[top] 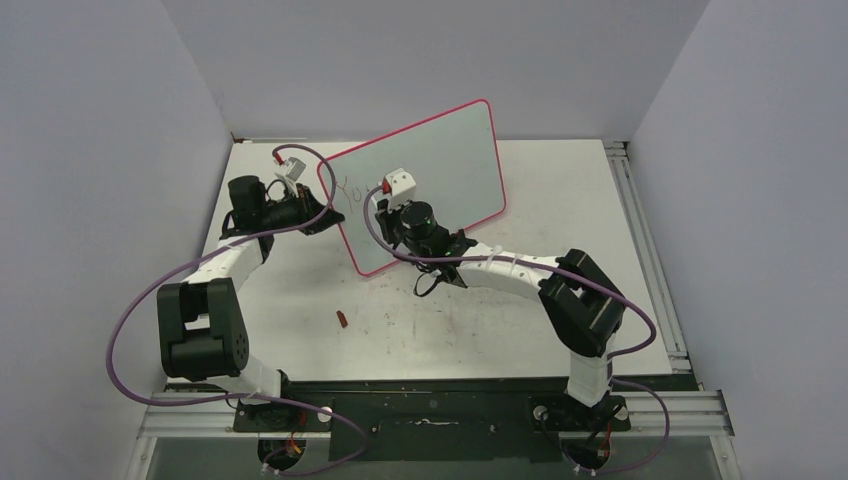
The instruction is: Write a sentence on the whiteboard
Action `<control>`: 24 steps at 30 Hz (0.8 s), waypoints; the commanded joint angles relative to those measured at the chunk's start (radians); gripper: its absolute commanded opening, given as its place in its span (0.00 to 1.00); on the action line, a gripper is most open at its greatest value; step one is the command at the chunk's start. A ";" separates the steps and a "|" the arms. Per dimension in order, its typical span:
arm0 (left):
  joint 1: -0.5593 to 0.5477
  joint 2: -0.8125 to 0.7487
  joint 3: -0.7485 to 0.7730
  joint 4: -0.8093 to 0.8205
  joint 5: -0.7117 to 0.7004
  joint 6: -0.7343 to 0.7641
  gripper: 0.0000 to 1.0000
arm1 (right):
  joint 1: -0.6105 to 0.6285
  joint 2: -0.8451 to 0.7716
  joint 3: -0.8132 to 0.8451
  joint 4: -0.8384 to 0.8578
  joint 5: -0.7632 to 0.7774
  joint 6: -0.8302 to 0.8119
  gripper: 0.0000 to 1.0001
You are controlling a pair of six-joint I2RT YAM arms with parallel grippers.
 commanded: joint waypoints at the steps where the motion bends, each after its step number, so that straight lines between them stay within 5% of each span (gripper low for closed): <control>1: 0.000 -0.033 0.034 -0.011 -0.008 0.008 0.00 | -0.001 -0.010 -0.030 0.013 -0.011 0.014 0.05; 24: 0.000 -0.033 0.034 -0.011 -0.008 0.007 0.00 | -0.026 -0.010 0.003 -0.004 0.044 0.010 0.05</control>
